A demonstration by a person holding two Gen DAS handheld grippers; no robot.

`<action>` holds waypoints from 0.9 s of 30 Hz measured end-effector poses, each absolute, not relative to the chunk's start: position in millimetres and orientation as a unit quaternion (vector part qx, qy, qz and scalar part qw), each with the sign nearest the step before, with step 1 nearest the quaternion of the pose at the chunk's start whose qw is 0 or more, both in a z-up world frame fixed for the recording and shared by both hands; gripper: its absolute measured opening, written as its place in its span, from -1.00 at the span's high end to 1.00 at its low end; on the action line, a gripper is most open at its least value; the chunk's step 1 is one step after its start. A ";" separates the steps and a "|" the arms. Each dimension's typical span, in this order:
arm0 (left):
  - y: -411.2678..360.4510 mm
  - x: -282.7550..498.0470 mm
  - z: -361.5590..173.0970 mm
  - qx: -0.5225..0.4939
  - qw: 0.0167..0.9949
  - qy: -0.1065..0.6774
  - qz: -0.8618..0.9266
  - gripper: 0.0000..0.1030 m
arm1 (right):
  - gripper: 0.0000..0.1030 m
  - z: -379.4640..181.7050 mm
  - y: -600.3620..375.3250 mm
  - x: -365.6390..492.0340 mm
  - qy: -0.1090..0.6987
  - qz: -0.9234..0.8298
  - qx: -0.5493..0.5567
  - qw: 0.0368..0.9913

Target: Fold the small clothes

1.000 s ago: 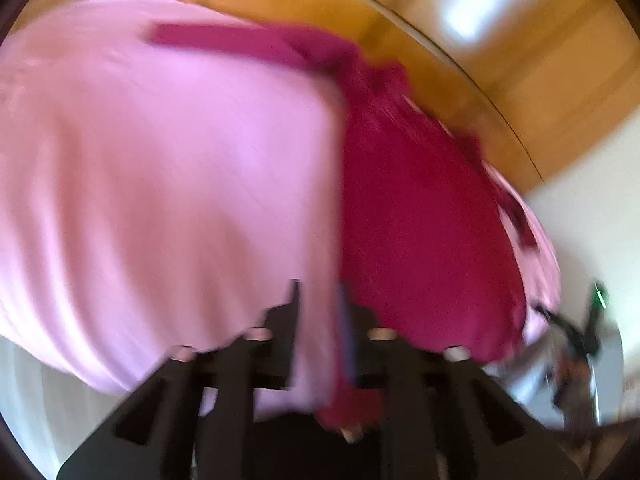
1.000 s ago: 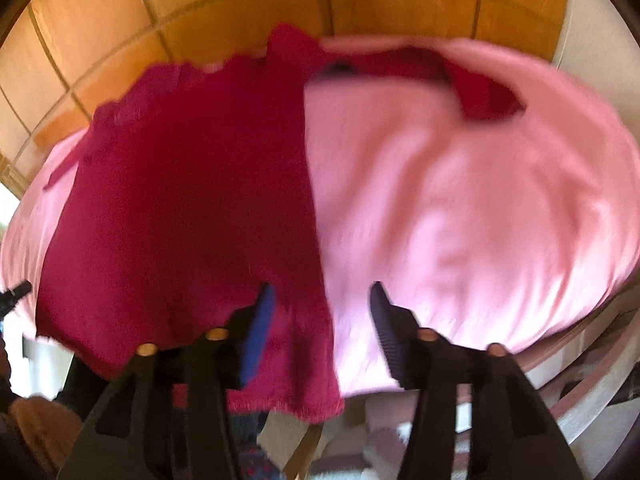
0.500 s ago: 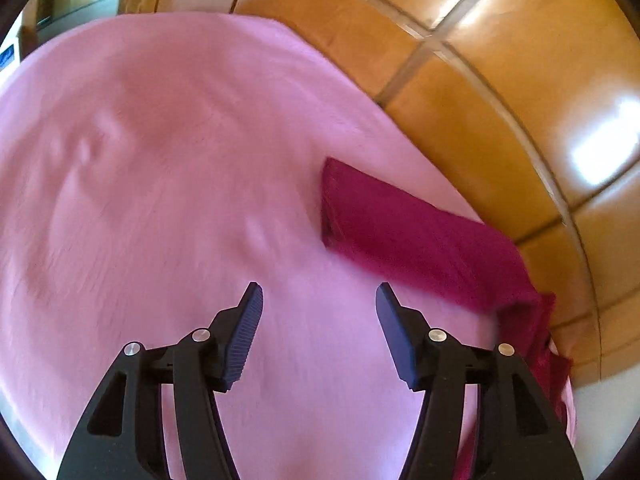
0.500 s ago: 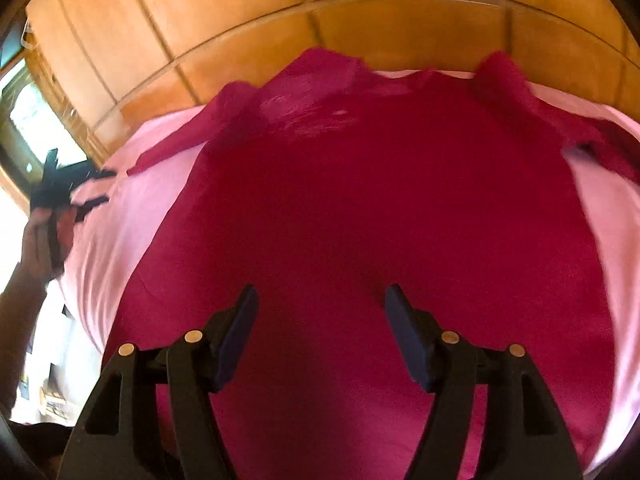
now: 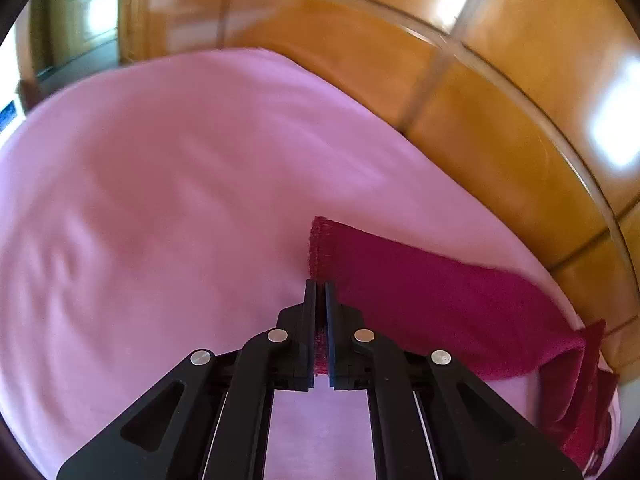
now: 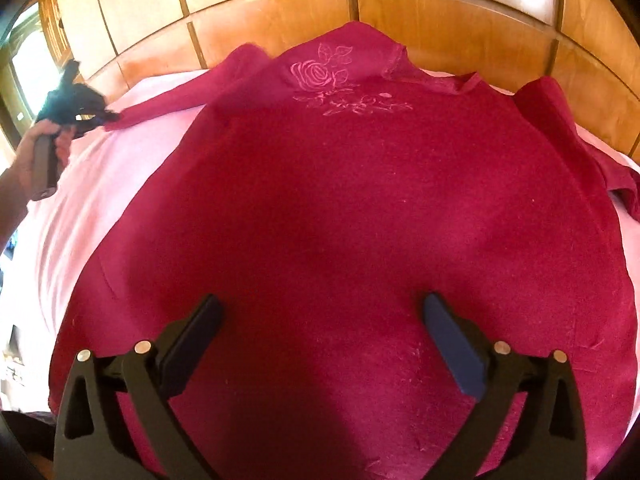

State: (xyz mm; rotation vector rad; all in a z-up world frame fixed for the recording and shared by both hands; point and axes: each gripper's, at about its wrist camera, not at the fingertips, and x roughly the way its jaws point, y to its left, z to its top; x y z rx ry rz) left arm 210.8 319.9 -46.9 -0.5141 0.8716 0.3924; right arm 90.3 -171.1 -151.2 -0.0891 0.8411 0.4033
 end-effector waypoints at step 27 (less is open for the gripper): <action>215.7 73.9 -30.3 -0.260 0.856 0.440 -0.080 0.30 | -0.95 -132.7 -208.3 86.6 0.389 0.157 -0.017 0.908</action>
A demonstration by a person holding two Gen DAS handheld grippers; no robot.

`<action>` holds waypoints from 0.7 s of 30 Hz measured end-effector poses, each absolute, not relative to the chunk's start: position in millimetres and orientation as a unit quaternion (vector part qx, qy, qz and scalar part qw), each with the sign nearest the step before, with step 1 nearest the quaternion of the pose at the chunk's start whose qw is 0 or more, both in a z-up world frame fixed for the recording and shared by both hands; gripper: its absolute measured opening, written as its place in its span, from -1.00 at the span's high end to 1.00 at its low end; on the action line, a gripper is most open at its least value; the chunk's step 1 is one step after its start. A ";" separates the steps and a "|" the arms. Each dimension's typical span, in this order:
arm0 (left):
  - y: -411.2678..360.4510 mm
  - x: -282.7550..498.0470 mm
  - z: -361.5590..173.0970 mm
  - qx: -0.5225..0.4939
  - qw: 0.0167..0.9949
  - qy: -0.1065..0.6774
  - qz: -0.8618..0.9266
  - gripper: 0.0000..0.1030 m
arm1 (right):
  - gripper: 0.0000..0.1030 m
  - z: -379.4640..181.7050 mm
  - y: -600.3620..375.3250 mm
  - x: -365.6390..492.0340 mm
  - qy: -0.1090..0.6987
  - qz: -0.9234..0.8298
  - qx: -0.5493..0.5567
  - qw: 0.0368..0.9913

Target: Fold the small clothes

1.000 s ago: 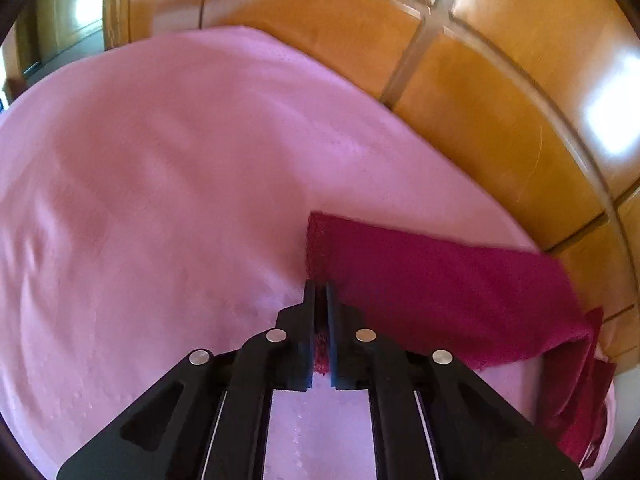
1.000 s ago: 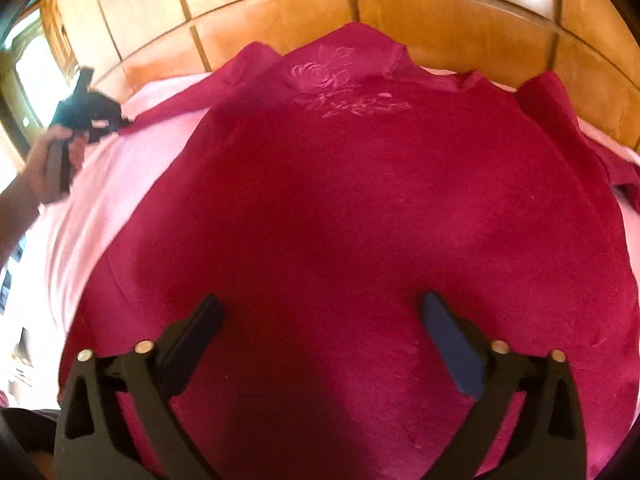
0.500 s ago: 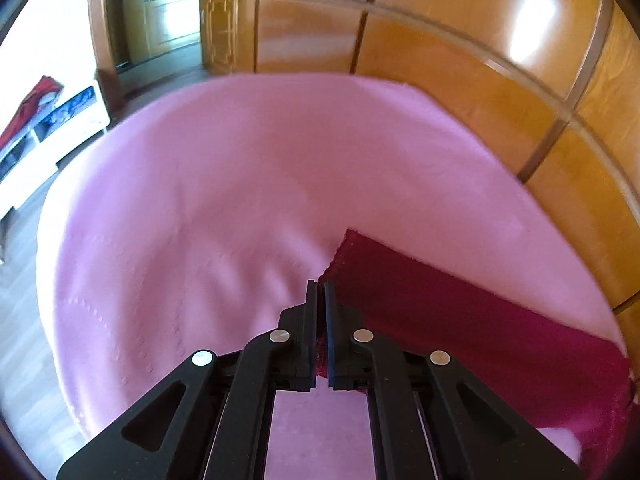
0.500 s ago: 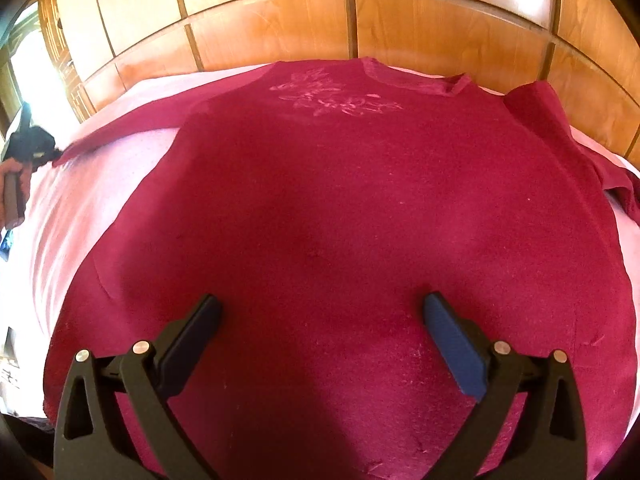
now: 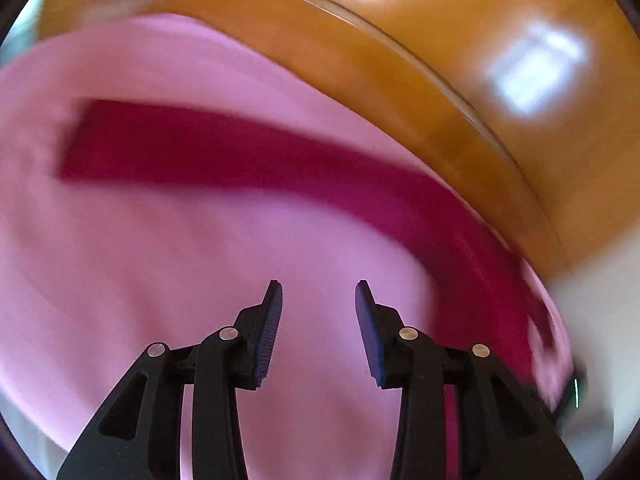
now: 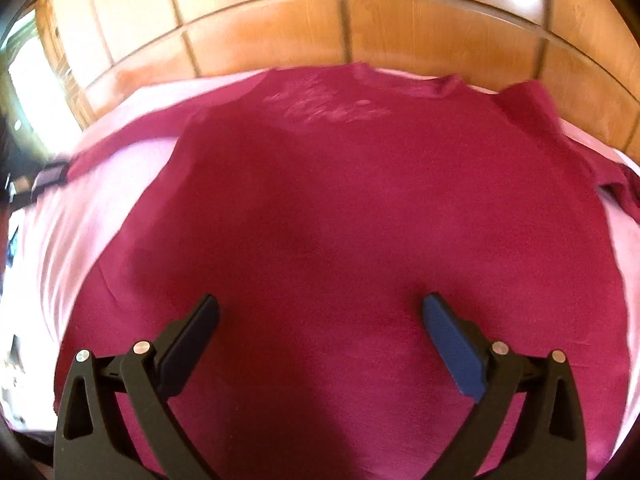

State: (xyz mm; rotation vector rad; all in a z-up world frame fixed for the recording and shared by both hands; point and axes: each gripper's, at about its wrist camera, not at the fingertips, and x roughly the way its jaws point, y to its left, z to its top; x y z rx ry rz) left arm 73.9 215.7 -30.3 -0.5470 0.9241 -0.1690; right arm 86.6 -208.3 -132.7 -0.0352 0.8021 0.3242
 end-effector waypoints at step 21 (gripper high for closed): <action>100.1 10.9 -72.4 -0.150 0.827 0.518 -0.161 0.97 | 0.75 -151.4 -380.5 15.0 0.419 0.005 0.062 0.906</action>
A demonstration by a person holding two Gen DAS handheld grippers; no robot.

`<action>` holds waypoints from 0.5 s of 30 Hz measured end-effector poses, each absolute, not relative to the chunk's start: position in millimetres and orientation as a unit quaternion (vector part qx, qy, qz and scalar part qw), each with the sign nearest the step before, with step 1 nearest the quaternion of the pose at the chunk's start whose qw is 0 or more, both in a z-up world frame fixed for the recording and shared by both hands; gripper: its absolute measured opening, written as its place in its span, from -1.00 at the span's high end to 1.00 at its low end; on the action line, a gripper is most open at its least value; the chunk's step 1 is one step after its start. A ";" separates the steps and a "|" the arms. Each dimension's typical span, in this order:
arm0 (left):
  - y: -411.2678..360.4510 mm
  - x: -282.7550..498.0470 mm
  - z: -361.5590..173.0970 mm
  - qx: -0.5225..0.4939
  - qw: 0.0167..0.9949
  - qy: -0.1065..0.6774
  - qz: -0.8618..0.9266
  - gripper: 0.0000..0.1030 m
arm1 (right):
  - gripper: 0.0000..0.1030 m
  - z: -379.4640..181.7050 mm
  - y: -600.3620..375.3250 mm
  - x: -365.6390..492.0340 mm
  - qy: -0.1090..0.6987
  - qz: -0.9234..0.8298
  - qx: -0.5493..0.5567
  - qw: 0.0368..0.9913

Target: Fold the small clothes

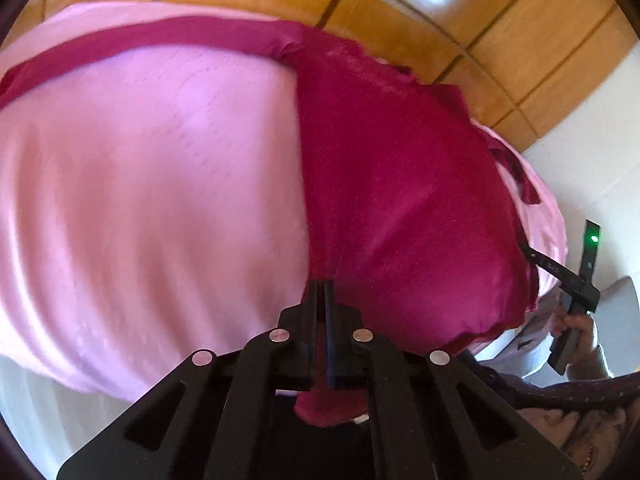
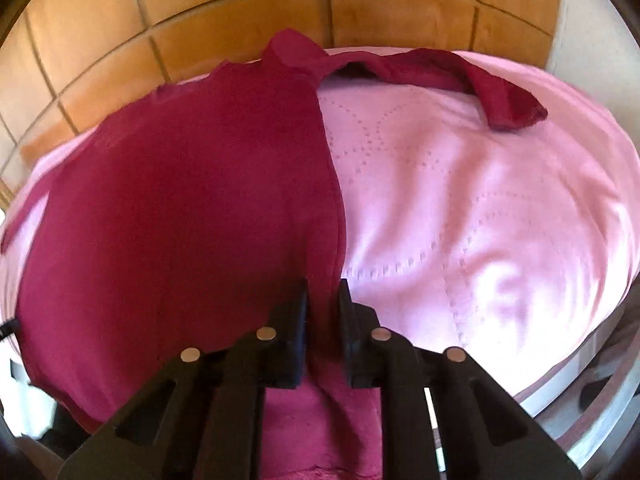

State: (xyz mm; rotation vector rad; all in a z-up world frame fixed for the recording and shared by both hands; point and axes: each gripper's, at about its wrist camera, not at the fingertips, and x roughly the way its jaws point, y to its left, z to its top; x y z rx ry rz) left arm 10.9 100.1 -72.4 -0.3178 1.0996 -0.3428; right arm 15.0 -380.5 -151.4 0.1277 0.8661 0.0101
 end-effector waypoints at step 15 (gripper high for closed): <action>20.1 81.7 -29.7 -0.055 0.899 0.412 -0.135 -0.10 | -0.01 -144.0 -459.3 38.6 0.384 -0.042 0.233 0.892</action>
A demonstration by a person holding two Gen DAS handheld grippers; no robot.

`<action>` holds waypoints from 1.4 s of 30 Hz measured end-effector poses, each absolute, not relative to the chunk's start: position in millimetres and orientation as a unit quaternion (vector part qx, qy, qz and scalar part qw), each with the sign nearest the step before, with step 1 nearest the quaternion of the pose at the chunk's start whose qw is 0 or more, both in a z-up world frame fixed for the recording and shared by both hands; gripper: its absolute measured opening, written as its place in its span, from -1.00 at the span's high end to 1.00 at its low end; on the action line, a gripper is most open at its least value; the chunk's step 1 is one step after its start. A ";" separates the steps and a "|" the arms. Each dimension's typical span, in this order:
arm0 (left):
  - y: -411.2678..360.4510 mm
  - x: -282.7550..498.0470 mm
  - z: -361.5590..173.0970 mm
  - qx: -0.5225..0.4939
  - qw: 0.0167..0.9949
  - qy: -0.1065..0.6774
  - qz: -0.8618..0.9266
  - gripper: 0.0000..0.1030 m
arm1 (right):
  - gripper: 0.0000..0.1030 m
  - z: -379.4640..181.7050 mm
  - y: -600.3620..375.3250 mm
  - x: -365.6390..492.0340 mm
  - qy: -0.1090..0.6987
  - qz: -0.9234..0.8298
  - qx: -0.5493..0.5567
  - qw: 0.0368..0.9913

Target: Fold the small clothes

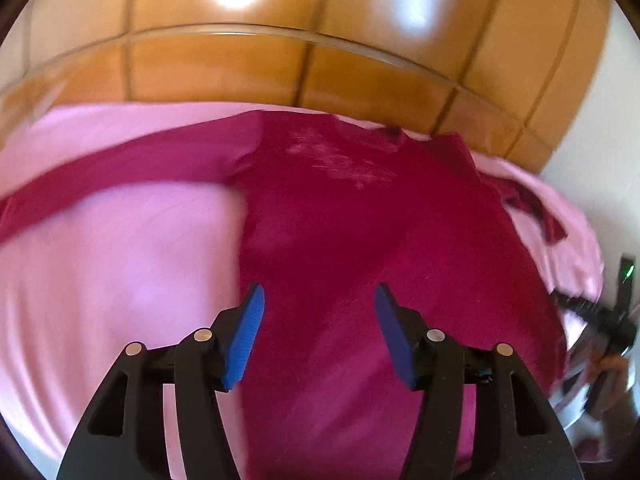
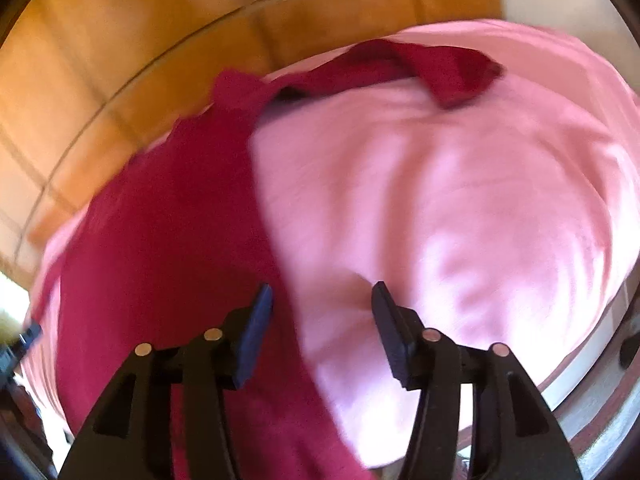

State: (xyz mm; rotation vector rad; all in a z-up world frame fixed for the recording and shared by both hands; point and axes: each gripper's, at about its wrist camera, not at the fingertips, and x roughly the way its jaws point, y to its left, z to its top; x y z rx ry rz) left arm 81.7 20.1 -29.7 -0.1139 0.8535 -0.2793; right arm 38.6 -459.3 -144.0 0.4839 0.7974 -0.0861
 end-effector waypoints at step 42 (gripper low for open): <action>-39.1 126.4 -81.0 0.005 0.891 0.430 -0.148 -0.70 | 0.59 -63.9 -681.2 194.1 0.378 -0.348 0.143 0.846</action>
